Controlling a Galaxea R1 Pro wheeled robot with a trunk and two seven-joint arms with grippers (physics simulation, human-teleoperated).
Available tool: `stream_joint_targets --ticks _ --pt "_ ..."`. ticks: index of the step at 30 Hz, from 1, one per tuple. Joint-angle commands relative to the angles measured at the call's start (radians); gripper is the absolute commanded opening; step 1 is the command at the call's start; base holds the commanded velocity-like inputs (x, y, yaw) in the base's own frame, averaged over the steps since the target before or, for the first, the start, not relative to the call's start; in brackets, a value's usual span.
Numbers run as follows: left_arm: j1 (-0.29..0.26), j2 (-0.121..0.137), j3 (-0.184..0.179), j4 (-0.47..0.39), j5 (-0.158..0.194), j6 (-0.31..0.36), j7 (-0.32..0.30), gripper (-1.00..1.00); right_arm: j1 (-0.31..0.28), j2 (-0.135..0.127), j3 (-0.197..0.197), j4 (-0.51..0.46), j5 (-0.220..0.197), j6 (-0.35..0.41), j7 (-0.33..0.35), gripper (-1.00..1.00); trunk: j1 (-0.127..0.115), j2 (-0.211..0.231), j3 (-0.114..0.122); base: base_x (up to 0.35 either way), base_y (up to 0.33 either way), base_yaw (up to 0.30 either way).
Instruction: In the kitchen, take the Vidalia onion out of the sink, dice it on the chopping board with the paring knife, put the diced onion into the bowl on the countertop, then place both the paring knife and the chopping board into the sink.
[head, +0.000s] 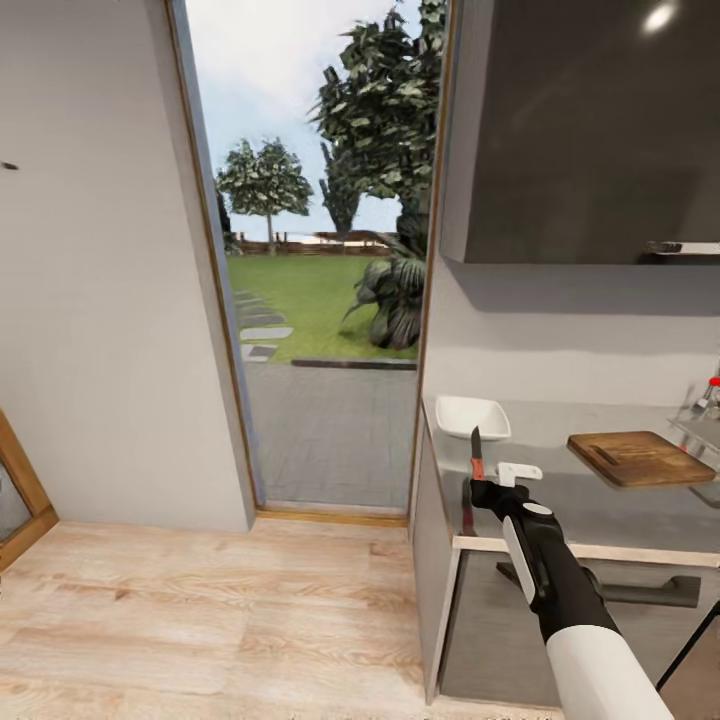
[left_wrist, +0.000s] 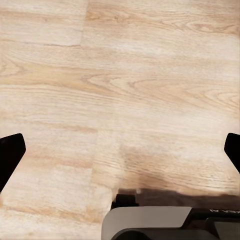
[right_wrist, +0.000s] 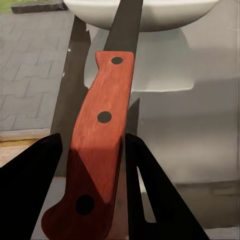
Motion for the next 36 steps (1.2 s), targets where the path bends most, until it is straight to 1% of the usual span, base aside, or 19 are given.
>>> stream_joint_targets --ticks 1,5,11,14,17,21,24,30,36 --pt "0.000 0.000 0.001 -0.002 0.002 -0.001 0.000 1.00 -0.001 0.001 -0.002 -0.002 0.009 0.005 0.003 -1.00 0.000 -0.001 -0.001 -0.150 0.000 0.000" --pt "0.000 0.000 0.001 -0.002 0.002 -0.002 0.000 1.00 -0.001 0.001 -0.002 -0.003 0.008 0.002 0.008 -1.00 0.000 -0.001 -0.001 -0.151 0.000 0.000" --pt "0.000 0.000 0.001 -0.002 0.002 -0.001 0.000 1.00 -0.001 0.000 -0.002 -0.003 0.007 0.000 0.009 -1.00 0.000 -0.001 -0.001 -0.027 0.000 0.000" --pt "0.000 0.000 0.001 0.001 0.001 -0.003 0.000 1.00 -0.001 0.015 -0.005 -0.003 0.015 0.008 0.003 -1.00 0.000 -0.001 -0.001 0.000 0.000 0.000" --pt "0.000 0.000 0.001 0.001 0.001 -0.003 0.000 1.00 -0.001 0.015 -0.005 -0.003 0.015 0.009 0.003 -1.00 0.000 -0.001 -0.001 0.000 0.000 0.000" --pt "0.000 0.000 0.001 0.001 0.001 -0.003 0.000 1.00 -0.001 0.002 -0.004 -0.003 0.014 0.026 0.004 -1.00 0.000 -0.001 -0.001 0.000 0.000 0.000" --pt "0.000 0.000 0.001 0.001 0.001 -0.003 0.000 1.00 -0.001 -0.003 -0.003 -0.003 0.014 0.033 0.004 -1.00 0.000 -0.001 -0.001 0.000 0.000 0.000" --pt "0.000 0.000 0.001 0.001 0.001 -0.003 0.000 1.00 -0.001 -0.004 -0.003 -0.003 0.014 0.034 0.004 -1.00 0.000 -0.001 -0.001 -0.018 0.000 0.000" --pt "0.000 0.000 0.001 0.001 0.001 -0.003 0.000 1.00 -0.001 -0.004 -0.003 -0.003 0.014 0.034 0.005 -1.00 0.000 -0.001 -0.001 -0.120 0.000 0.000"
